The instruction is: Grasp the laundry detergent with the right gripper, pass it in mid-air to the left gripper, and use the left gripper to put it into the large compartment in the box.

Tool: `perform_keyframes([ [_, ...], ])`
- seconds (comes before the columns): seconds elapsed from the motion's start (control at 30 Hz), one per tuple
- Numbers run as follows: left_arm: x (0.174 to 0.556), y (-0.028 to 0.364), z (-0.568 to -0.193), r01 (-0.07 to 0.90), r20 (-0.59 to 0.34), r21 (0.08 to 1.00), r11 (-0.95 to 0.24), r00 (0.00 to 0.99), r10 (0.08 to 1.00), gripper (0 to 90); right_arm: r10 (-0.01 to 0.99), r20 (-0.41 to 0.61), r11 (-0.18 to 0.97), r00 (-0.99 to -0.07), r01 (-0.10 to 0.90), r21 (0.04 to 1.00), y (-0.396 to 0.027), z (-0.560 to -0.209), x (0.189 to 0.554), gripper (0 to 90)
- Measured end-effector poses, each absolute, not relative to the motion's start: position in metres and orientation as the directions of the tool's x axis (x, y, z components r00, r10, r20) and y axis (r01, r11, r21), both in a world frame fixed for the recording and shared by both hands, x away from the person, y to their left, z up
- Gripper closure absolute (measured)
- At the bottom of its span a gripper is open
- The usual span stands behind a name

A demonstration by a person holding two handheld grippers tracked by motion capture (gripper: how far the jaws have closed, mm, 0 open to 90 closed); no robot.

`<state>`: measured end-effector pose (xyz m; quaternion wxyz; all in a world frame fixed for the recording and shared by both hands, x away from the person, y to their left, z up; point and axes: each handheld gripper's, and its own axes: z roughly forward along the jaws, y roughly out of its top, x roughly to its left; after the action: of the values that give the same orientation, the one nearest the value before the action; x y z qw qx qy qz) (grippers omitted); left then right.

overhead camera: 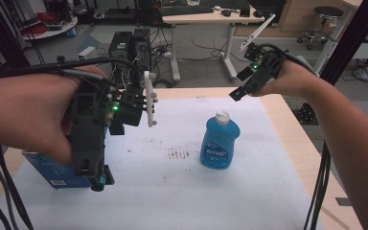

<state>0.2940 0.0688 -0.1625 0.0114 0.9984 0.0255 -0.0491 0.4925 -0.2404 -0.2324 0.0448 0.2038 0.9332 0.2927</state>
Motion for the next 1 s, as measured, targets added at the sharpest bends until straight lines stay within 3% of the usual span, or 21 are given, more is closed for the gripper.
perform_keyframes([
  [1.0, 0.300, 0.071, -0.162, 0.060, -0.098, 0.028, -0.998, 0.994, 0.057, 1.7, 0.432, 0.064, 0.592, -0.899, 0.337, 0.732, -0.301, -0.276, 0.427, 0.8],
])
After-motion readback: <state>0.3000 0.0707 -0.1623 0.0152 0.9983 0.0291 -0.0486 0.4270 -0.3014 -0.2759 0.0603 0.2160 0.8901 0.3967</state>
